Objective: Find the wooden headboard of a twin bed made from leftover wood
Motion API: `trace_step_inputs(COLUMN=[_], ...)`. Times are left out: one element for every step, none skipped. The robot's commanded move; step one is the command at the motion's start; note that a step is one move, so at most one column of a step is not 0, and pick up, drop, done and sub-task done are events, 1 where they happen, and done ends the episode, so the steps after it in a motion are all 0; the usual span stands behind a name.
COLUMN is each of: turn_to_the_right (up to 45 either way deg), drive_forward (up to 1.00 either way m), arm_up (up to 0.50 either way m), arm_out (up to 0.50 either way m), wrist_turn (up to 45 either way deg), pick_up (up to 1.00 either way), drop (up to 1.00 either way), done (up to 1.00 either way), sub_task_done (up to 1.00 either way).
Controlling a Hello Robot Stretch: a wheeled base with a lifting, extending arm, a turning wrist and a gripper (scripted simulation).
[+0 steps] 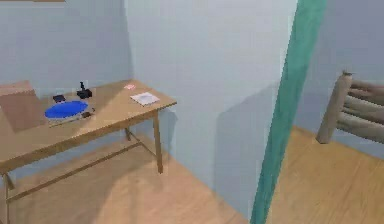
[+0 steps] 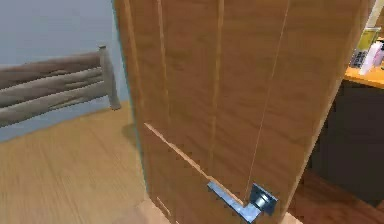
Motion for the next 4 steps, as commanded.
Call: trace_step_inputs(turn_to_the_right=[45.0,3.0,0.0,0.0], drive_forward=[0.0,0.0,1.0,0.8], arm_up=[0.0,0.0,0.0,0.0], arm_out=[0.0,0.0,0.0,0.0], wrist_turn=[0.0,0.0,0.0,0.0], pick_up=[0.0,0.0,0.0,0.0], drop=[0.0,0.0,0.0,0.0], done=[0.0,0.0,0.0,0.0], sub_task_done=[0.0,0.0,0.0,0.0])
